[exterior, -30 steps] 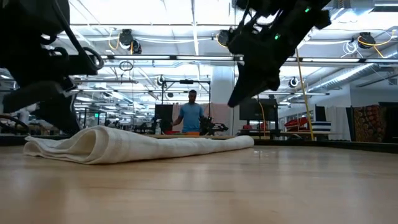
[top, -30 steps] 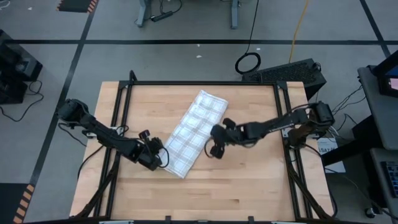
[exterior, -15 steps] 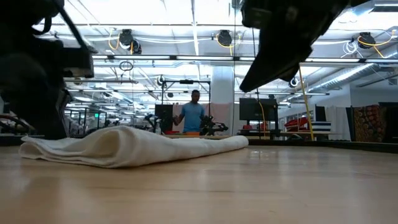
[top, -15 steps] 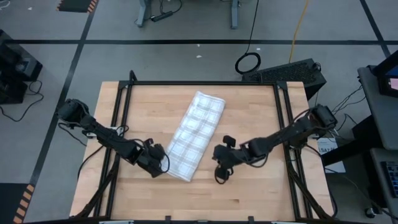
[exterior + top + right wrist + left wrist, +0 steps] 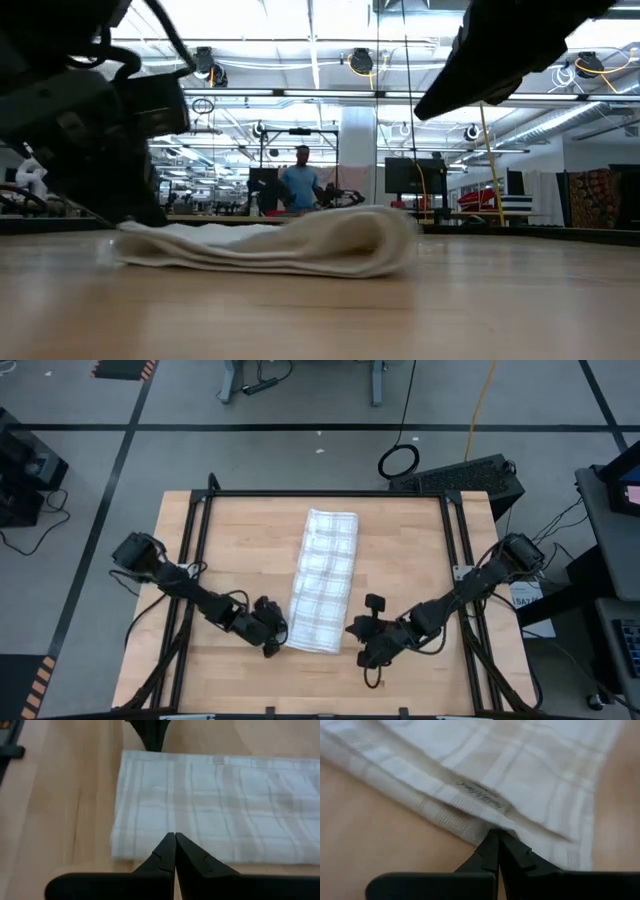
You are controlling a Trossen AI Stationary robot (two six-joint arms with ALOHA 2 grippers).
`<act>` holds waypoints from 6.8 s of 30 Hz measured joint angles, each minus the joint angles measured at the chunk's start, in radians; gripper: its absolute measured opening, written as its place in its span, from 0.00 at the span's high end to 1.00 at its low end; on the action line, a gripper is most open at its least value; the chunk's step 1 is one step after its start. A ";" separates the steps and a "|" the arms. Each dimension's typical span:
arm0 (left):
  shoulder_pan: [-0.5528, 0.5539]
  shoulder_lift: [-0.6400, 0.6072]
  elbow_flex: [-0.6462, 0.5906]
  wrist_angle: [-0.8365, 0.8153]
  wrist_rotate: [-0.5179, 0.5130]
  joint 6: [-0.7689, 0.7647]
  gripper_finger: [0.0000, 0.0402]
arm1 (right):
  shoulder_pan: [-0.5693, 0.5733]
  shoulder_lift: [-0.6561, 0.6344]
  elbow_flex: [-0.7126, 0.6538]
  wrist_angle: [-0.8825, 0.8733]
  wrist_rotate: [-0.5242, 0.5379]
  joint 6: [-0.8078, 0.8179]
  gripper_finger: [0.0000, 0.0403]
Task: Roll towel
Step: Roll the white kitchen towel
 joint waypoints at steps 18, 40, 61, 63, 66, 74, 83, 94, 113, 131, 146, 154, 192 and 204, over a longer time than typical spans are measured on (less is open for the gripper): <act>-0.050 0.054 0.137 -0.105 0.133 0.229 0.98 | 0.126 0.050 0.000 -0.056 0.018 -0.015 1.00; -0.131 0.053 0.352 -0.262 0.012 0.538 0.61 | 0.191 0.058 0.000 -0.103 0.015 -0.154 0.76; -0.151 0.053 0.489 -0.409 -0.080 1.013 0.44 | 0.172 0.122 0.000 0.073 0.039 -0.399 0.51; -0.157 0.053 0.489 -0.427 -0.081 1.007 0.44 | 0.161 0.122 0.000 0.082 0.039 -0.437 0.51; -0.163 0.053 0.489 -0.475 -0.065 1.013 0.44 | 0.156 0.122 0.000 0.064 0.039 -0.503 0.51; -0.189 0.059 0.489 -0.593 -0.032 1.073 0.44 | 0.166 0.122 0.000 0.064 0.042 -0.571 0.50; -0.169 0.121 0.487 -0.598 -0.037 1.245 0.44 | 0.178 0.190 0.000 0.066 0.040 -0.553 0.41; -0.123 0.128 0.487 -0.553 -0.057 1.413 0.22 | 0.165 0.211 0.000 0.067 0.047 -0.569 0.36; -0.062 0.207 0.488 -0.483 -0.048 1.588 0.30 | 0.151 0.211 0.000 0.071 0.043 -0.517 0.36; -0.021 0.270 0.488 -0.437 0.064 1.607 0.86 | 0.151 0.211 0.000 0.072 0.046 -0.515 0.36; -0.015 0.272 0.488 -0.384 0.046 1.448 0.99 | 0.154 0.244 0.000 0.024 0.072 -0.595 0.38; -0.023 0.269 0.488 -0.382 0.009 1.404 0.99 | 0.162 0.296 0.002 0.096 0.135 -0.609 0.47; -0.200 0.237 0.486 -0.371 -0.211 0.838 0.99 | 0.185 0.288 0.114 0.127 0.072 -0.205 0.99; -0.245 0.175 0.478 -0.364 -0.285 0.665 0.99 | 0.168 0.288 0.117 0.130 0.059 0.048 0.99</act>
